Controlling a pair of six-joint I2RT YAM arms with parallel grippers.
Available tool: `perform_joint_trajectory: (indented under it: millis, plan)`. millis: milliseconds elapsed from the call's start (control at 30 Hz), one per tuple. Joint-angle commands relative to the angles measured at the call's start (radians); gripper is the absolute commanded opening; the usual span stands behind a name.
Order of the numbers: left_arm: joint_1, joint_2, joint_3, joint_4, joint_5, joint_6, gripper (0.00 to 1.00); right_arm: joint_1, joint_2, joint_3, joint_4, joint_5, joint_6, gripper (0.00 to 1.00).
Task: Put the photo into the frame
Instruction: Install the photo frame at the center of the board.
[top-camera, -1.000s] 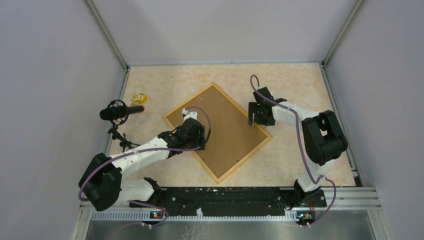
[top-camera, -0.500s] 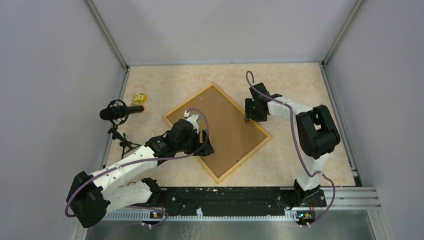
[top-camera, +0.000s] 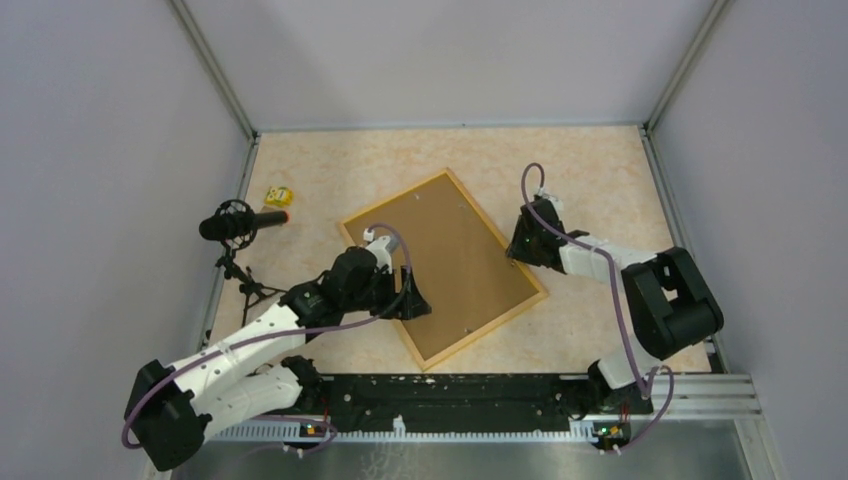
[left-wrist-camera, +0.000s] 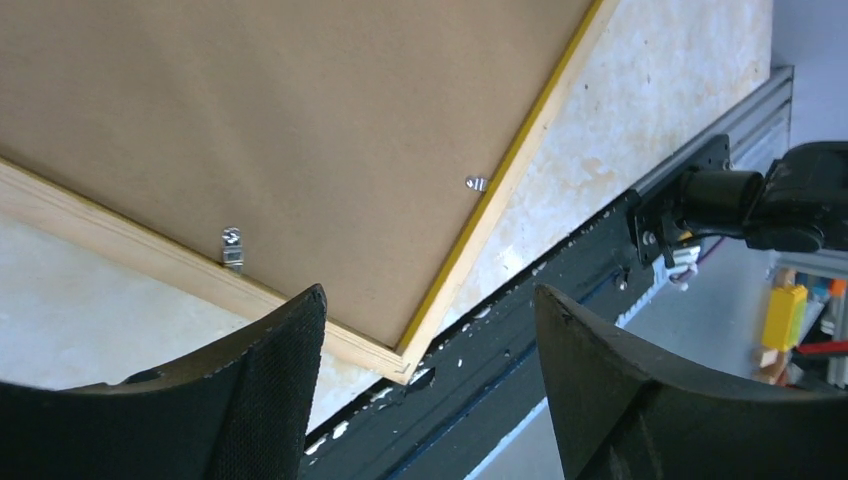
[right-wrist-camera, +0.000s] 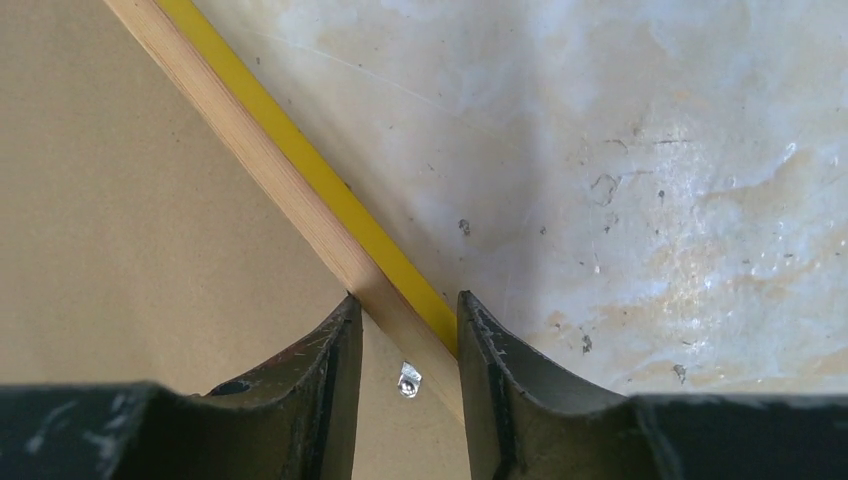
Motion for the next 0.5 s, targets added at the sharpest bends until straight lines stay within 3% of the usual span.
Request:
perform_joint_trajectory:
  millis: [0,233,467]
  plan:
    - [-0.008,0.002,-0.067,0.145,0.114,-0.066,0.8,-0.006,-0.024,-0.13,-0.079,0.046,0.151,0.0]
    - [-0.047,-0.012,-0.163,0.405,0.262,-0.192,0.71,0.026,-0.29,-0.411,0.146,0.025,0.448,0.0]
    - [-0.234,0.069,-0.231,0.545,0.159,-0.276,0.79,0.021,-0.342,-0.365,0.055,0.111,0.48,0.0]
